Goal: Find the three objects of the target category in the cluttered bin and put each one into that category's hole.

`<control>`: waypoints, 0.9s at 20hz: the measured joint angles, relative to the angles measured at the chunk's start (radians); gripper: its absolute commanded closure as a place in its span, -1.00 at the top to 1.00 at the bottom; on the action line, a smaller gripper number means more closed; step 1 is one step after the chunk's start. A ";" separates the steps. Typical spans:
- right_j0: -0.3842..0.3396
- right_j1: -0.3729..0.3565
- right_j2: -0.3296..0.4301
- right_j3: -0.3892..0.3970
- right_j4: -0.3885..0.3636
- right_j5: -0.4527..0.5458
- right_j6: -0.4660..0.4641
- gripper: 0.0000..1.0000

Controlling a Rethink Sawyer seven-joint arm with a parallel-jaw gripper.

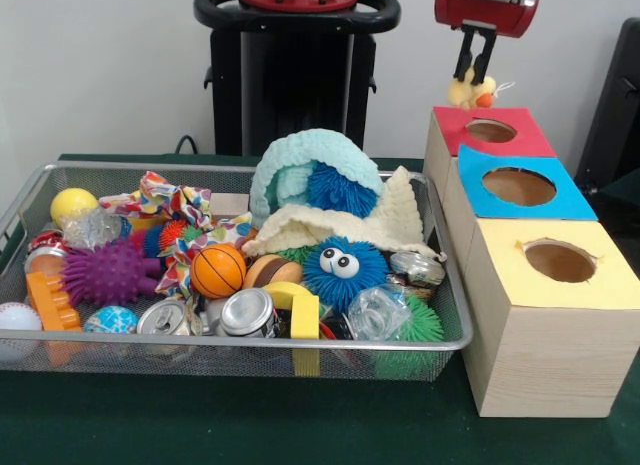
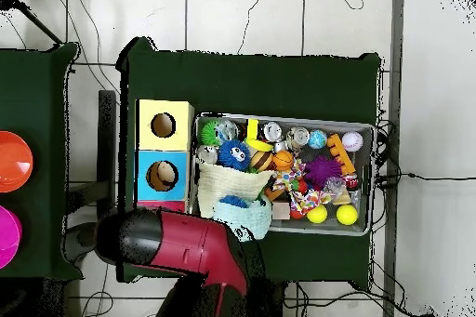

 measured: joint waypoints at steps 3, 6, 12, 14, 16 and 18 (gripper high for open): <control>0.000 0.000 -0.002 0.002 0.002 -0.001 0.012 -1.00; 0.001 0.000 -0.002 0.006 0.005 -0.008 0.024 -1.00; 0.006 0.000 -0.002 0.013 0.009 -0.042 0.046 -1.00; 0.010 0.000 -0.002 0.018 0.011 -0.056 0.047 -1.00; 0.015 0.000 -0.002 0.023 0.014 -0.069 0.047 -1.00; 0.021 0.000 -0.002 0.034 0.019 -0.083 0.047 -1.00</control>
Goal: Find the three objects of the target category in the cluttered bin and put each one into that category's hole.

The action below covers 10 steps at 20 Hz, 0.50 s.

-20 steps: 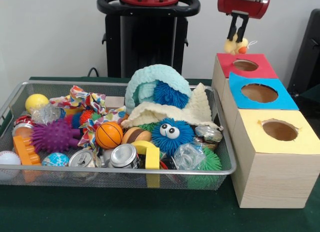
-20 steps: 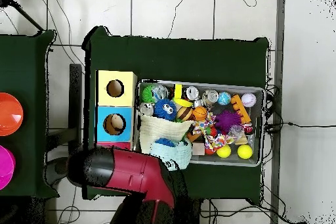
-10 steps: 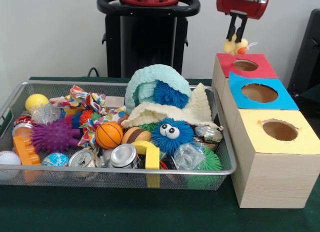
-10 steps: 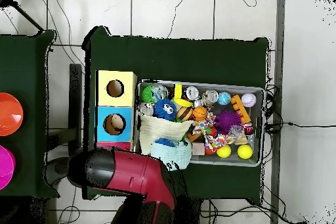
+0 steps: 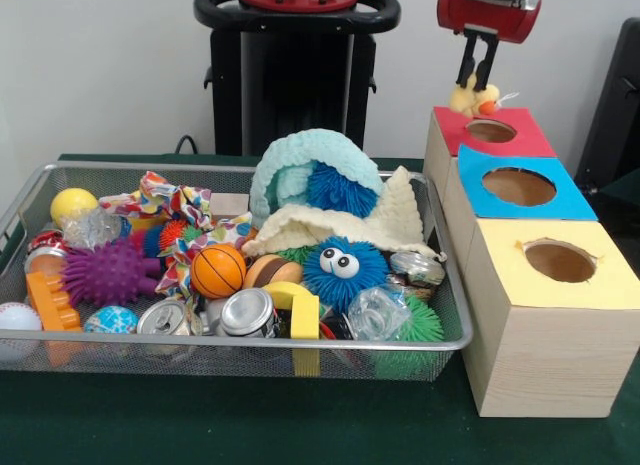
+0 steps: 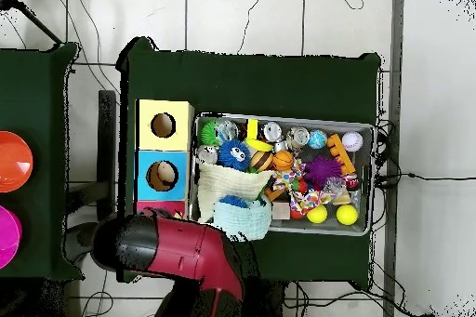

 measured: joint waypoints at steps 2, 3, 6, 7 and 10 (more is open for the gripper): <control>0.006 0.000 0.000 0.013 0.005 -0.011 0.000 -1.00; 0.012 0.000 0.000 0.029 0.009 -0.021 0.000 -1.00; 0.019 0.000 0.000 0.044 0.013 -0.027 0.000 -1.00; 0.023 0.000 0.000 0.048 0.015 -0.028 0.000 -1.00; 0.036 0.000 0.000 0.061 0.019 -0.028 0.000 -1.00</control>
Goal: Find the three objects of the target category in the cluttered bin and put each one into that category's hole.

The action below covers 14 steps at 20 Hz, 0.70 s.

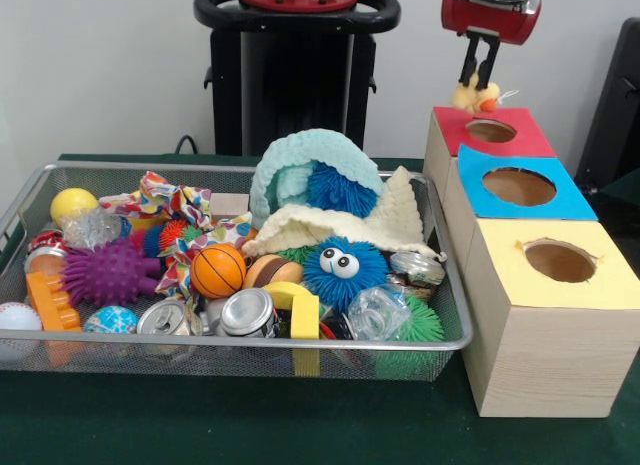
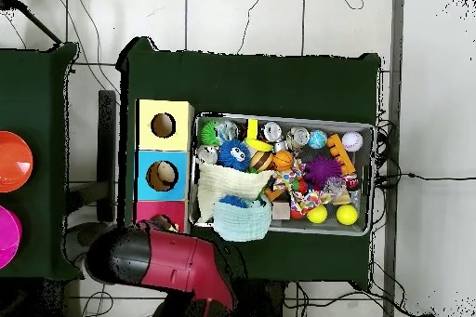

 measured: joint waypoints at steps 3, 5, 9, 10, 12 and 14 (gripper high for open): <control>0.008 0.000 0.000 0.017 0.007 -0.001 0.000 -1.00; 0.010 0.000 0.000 0.031 0.014 -0.005 0.000 -1.00; 0.017 0.000 0.000 0.042 0.021 -0.012 0.002 -1.00; 0.018 0.000 0.000 0.042 0.023 -0.014 0.003 -1.00; 0.020 0.000 0.000 0.042 0.028 -0.015 0.004 -1.00; 0.020 0.000 0.000 0.042 0.033 -0.015 0.004 -1.00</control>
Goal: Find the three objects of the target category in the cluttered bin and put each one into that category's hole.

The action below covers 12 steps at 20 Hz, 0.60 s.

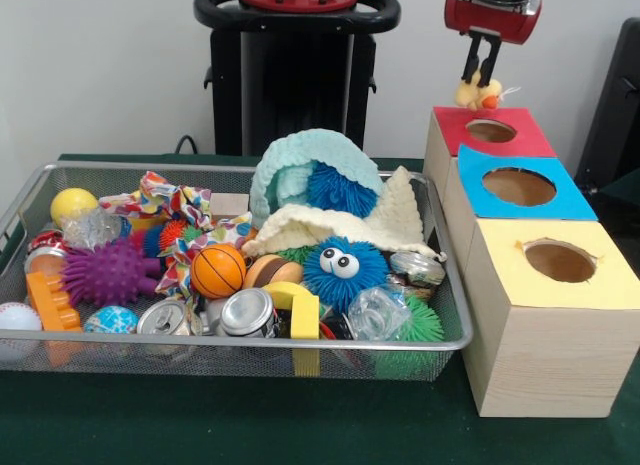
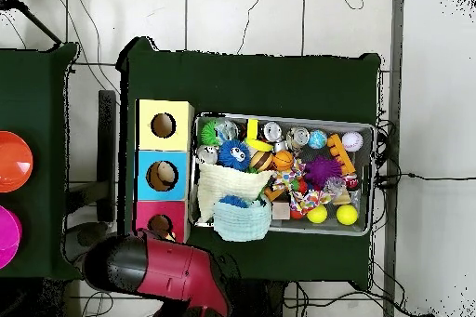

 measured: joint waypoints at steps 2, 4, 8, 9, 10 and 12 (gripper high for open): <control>0.000 0.001 0.000 0.000 0.004 0.000 0.001 -1.00; 0.001 0.006 -0.002 0.000 0.008 0.000 0.003 -1.00; 0.007 0.019 -0.008 -0.003 0.010 0.000 0.008 -1.00; 0.009 0.021 -0.009 -0.004 0.009 0.000 0.011 -1.00; 0.010 0.023 -0.009 -0.006 0.010 0.000 0.014 -1.00; 0.012 0.028 -0.010 -0.010 0.010 0.000 0.025 -1.00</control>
